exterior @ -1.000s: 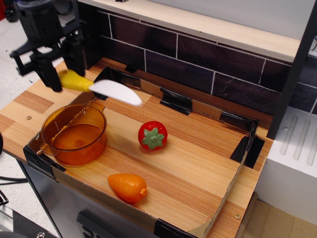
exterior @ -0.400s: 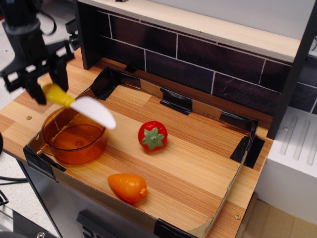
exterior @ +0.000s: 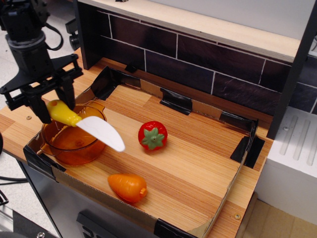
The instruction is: Put knife in pot
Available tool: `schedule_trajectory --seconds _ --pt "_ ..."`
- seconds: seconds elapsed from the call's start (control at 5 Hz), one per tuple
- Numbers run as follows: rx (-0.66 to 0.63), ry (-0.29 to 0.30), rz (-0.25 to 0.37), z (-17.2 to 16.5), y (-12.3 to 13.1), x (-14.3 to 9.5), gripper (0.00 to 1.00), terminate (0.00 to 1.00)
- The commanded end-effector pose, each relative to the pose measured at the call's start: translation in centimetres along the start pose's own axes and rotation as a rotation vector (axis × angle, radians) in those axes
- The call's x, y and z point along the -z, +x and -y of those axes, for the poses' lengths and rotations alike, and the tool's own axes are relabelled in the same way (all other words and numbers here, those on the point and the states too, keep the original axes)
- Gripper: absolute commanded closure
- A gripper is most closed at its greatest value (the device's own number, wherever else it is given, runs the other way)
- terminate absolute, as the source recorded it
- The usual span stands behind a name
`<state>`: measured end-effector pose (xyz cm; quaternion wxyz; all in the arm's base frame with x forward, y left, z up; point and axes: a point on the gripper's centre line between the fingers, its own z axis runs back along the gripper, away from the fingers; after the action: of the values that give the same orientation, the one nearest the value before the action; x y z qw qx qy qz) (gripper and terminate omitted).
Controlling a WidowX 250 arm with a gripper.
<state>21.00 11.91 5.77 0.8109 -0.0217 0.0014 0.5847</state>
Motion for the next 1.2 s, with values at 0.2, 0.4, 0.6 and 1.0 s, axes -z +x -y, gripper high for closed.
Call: schedule_trajectory --seconds 0.2,0.4,0.6,1.0 --pt "-0.013 -0.015 0.059 0.8 0.7 -0.4 0.00 0.00" --pt "-0.040 0.005 0.071 1.0 0.9 -0.3 0.00 0.00" --pt "-0.136 -0.024 0.154 1.4 0.8 -1.6 0.00 0.00" --pt "-0.178 -0.057 0.070 4.7 0.7 -8.5 0.00 0.00"
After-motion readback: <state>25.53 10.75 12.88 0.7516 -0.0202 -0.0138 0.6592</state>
